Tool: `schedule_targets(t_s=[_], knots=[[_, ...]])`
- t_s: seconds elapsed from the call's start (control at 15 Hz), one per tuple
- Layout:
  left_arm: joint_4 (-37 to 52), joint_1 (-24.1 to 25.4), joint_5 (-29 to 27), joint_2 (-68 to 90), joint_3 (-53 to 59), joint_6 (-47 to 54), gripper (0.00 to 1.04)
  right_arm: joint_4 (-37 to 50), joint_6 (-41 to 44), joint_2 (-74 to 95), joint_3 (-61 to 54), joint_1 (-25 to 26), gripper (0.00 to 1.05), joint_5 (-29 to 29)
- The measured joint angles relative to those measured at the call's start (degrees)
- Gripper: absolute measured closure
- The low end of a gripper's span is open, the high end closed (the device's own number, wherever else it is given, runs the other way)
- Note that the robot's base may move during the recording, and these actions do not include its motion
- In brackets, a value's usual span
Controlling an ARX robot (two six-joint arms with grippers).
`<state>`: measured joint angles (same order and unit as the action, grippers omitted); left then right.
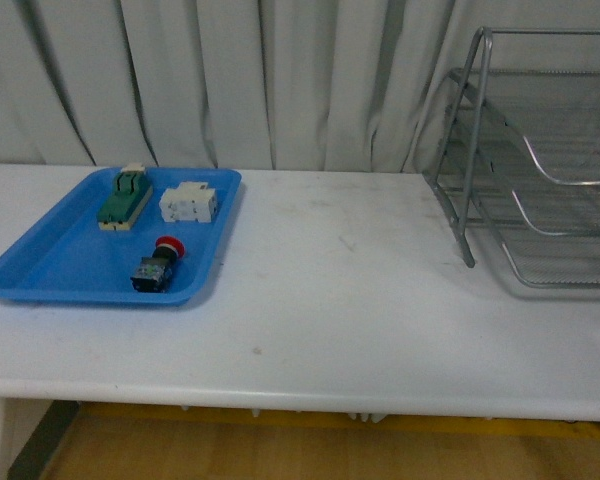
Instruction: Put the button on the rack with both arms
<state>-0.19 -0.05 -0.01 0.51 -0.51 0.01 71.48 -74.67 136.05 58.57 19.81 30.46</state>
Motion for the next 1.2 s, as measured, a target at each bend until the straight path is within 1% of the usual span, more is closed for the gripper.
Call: schedule_targets(t_s=[0.13,0.2,0.33,0.4,0.53,0.8,1.2], knots=[[0.0,0.0,0.0,0.0,0.0,0.0,0.07,-1.36,1.09,0.39,1.33,0.0,0.63,-0.09],[0.0,0.0,0.02,0.0,0.0,0.0,0.07,-1.77,1.27,0.74,1.62,0.07,0.72,-0.22],[0.0,0.0,0.02,0.0,0.0,0.0,0.07,-0.79,1.25,1.51,1.62,0.07,0.94,-0.42],[0.0,0.0,0.0,0.0,0.0,0.0,0.07,0.46,-1.77,1.92,1.42,0.09,0.99,-0.44],[0.0,0.0,0.0,0.0,0.0,0.0,0.07,2.32,-4.7,2.47,0.04,0.63,1.0,-0.57],[0.0,0.0,0.0,0.0,0.0,0.0,0.07,4.02,-5.53,1.68,-5.73,2.47,1.0,0.5],[0.0,0.0,0.0,0.0,0.0,0.0,0.07,5.18,-5.64,-0.96,-13.07,4.17,1.0,0.46]])
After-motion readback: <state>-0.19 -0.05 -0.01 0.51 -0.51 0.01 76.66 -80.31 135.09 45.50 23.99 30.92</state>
